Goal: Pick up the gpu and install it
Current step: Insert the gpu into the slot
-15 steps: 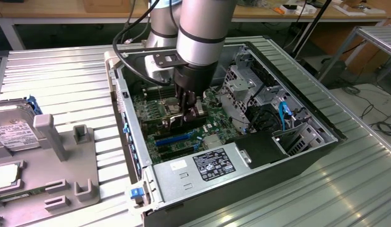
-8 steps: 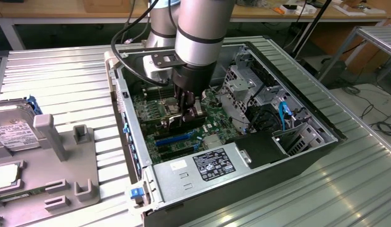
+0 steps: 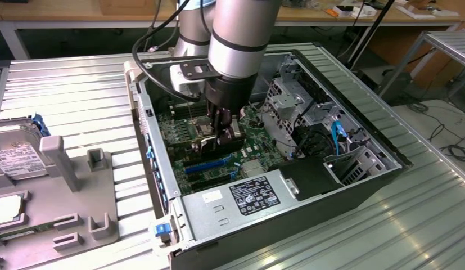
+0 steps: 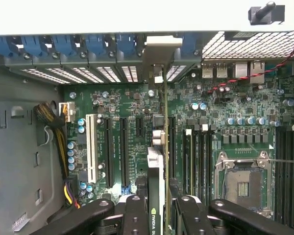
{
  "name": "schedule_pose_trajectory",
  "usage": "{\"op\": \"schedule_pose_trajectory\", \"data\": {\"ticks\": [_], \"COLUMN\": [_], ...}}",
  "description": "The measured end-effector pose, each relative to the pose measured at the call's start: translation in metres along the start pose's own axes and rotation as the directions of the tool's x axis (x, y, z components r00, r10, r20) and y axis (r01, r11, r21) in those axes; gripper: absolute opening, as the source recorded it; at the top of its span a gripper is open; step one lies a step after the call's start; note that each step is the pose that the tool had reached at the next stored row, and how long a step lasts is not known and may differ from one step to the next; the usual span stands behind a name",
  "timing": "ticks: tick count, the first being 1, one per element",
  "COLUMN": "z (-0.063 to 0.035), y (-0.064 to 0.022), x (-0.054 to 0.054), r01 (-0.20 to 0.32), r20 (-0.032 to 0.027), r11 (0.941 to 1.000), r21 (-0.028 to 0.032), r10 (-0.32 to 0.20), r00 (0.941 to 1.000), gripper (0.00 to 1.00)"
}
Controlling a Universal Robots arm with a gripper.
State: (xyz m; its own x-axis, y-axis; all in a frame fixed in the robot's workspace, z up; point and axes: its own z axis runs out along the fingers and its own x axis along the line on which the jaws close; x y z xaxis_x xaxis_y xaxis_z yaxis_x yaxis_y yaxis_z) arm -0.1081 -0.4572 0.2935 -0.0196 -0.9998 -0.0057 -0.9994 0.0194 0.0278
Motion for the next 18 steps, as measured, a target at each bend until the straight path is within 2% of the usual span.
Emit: {"op": "schedule_pose_trajectory", "data": {"ticks": [9, 10, 11, 18], "z": [0.0, 0.0009, 0.0161, 0.0172], "y": [0.0, -0.0001, -0.0004, -0.0005], "x": [0.0, 0.0, 0.0, 0.0], "r01": [0.0, 0.0, 0.0, 0.0], "r20": [-0.0002, -0.004, -0.0111, -0.0093], "r11": [1.0, 1.0, 1.0, 1.0], "r21": [-0.0009, -0.0007, -0.0006, -0.0002], "r10": [0.0, 0.0, 0.0, 0.0], "r00": [1.0, 1.0, 0.9999, 1.0], "gripper": [0.27, 0.27, 0.27, 0.27]}}
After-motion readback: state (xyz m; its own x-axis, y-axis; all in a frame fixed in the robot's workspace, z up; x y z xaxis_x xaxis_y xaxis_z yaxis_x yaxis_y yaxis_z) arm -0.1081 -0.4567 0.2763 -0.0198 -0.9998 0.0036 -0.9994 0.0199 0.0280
